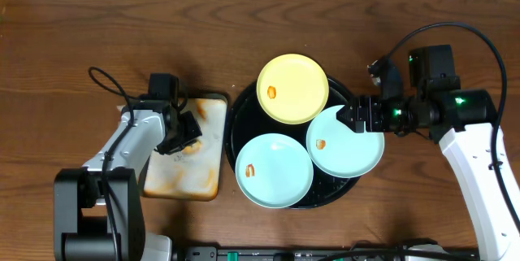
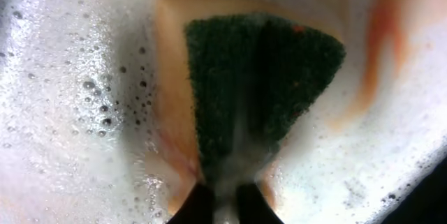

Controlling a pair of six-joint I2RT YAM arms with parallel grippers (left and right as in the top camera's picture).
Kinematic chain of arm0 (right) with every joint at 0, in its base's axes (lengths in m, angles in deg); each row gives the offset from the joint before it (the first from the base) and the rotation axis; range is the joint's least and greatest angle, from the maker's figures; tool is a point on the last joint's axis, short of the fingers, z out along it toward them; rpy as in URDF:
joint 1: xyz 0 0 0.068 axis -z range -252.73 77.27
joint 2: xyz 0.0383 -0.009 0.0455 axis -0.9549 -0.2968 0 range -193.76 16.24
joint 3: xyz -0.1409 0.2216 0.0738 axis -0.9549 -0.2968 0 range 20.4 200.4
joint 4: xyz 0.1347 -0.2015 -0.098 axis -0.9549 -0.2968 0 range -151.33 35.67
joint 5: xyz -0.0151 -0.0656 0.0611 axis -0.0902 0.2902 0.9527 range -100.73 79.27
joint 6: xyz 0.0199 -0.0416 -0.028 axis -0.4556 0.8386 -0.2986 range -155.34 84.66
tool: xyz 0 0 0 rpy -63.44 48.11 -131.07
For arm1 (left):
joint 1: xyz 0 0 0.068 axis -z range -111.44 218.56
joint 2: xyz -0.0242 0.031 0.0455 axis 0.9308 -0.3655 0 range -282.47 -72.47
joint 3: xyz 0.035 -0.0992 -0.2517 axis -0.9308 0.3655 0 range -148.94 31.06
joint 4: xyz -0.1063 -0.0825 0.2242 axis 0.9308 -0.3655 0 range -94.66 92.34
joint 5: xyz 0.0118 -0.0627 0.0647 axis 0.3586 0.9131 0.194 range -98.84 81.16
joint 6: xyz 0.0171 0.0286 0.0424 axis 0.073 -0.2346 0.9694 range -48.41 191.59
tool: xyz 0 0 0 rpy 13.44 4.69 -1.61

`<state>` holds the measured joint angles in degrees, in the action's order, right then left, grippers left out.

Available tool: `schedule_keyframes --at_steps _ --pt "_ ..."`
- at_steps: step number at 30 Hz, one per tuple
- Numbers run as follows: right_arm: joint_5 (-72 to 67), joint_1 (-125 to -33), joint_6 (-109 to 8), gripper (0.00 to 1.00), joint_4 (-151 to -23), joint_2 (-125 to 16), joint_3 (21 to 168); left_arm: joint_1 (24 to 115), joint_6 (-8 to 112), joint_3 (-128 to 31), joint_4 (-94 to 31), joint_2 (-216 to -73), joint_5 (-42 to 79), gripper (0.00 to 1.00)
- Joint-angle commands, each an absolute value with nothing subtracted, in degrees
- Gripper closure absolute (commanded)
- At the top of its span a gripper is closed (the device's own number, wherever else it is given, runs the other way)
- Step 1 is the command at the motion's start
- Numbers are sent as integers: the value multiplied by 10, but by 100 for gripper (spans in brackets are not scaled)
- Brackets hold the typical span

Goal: Clean dirty plates on tray and stack at the side
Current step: 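Scrub the sponge in the soapy tray with the left gripper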

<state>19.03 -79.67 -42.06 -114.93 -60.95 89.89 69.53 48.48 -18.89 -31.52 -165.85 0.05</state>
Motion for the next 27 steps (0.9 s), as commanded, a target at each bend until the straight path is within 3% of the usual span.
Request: schedule_keyframes --at_steps 1,5,12,16,23,27 --pt "191 -803 -426 28 -1150 -605 909 697 515 -183 -317 -1666 21 93" --pt "191 -803 -426 28 -1150 -605 909 697 515 -209 -359 -1653 23 92" --pt "191 -803 -426 27 -1150 -605 909 697 529 -250 -414 -1627 9 51" --pt "191 -803 -426 27 -1150 -605 909 697 529 -239 -411 -1630 -48 43" --pt "191 -803 -426 27 -1148 -605 909 697 513 -196 -345 -1657 -54 41" --pt "191 -803 -426 27 -1148 -605 909 697 515 -193 -324 -1684 -2 47"
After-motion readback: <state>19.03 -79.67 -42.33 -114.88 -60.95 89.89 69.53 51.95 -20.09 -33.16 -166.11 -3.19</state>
